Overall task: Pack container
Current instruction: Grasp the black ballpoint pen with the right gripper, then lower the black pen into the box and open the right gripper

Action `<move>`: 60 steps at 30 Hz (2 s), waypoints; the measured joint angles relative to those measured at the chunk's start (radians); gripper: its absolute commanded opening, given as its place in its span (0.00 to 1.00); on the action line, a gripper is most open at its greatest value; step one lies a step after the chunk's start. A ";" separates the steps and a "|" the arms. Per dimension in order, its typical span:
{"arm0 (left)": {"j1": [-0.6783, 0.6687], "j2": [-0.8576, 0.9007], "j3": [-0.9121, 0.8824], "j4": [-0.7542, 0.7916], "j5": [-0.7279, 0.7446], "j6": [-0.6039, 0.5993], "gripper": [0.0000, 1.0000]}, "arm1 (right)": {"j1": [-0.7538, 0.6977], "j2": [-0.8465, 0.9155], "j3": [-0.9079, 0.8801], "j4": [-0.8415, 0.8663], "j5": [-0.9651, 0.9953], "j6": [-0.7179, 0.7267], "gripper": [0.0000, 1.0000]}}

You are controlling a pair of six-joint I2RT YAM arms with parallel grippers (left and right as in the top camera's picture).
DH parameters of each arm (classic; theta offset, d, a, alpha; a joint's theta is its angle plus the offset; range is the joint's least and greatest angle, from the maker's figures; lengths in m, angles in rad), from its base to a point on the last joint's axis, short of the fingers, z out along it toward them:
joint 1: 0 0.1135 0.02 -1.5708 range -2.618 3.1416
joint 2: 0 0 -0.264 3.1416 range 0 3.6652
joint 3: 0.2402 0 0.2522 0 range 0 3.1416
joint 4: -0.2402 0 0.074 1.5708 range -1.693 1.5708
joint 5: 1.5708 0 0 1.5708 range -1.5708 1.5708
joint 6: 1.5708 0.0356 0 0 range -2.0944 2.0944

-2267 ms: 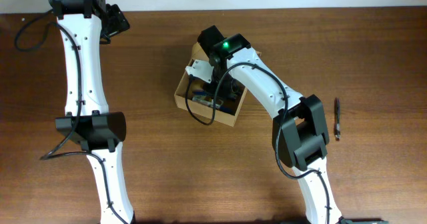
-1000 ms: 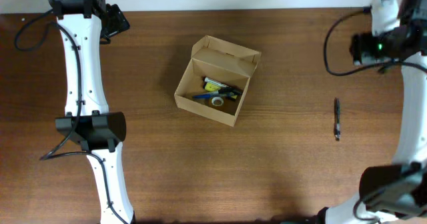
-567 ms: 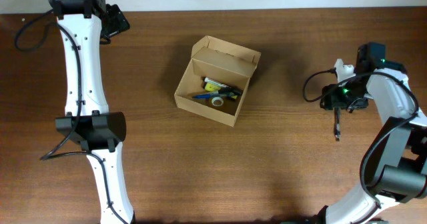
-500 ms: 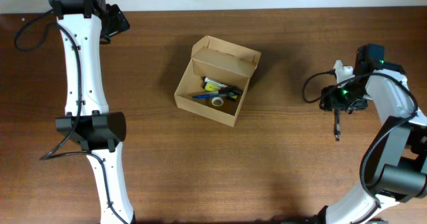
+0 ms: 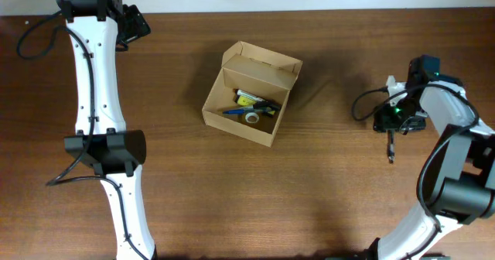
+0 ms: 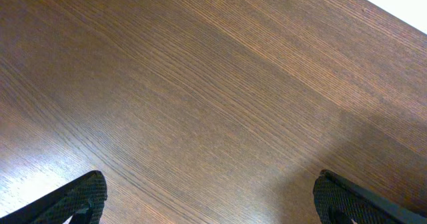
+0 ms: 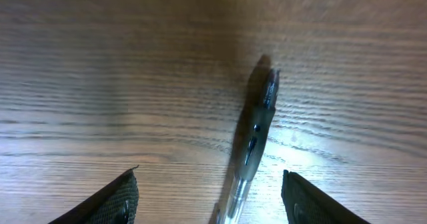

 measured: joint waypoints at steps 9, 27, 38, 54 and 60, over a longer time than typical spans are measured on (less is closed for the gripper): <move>0.000 0.000 0.000 0.000 0.000 0.000 1.00 | -0.005 0.051 -0.015 -0.003 0.008 0.014 0.59; 0.000 0.000 0.000 0.000 0.000 0.000 1.00 | -0.015 0.064 0.005 -0.012 -0.035 0.029 0.04; 0.000 0.000 0.000 0.000 0.000 0.000 1.00 | -0.001 0.094 0.352 -0.226 -0.174 0.029 0.04; 0.000 0.000 0.000 0.000 0.000 0.000 1.00 | 0.572 0.074 0.842 -0.372 -0.203 -0.180 0.04; 0.000 0.000 0.000 0.000 0.000 0.000 1.00 | 0.754 0.107 0.842 -0.372 -0.206 -0.326 0.04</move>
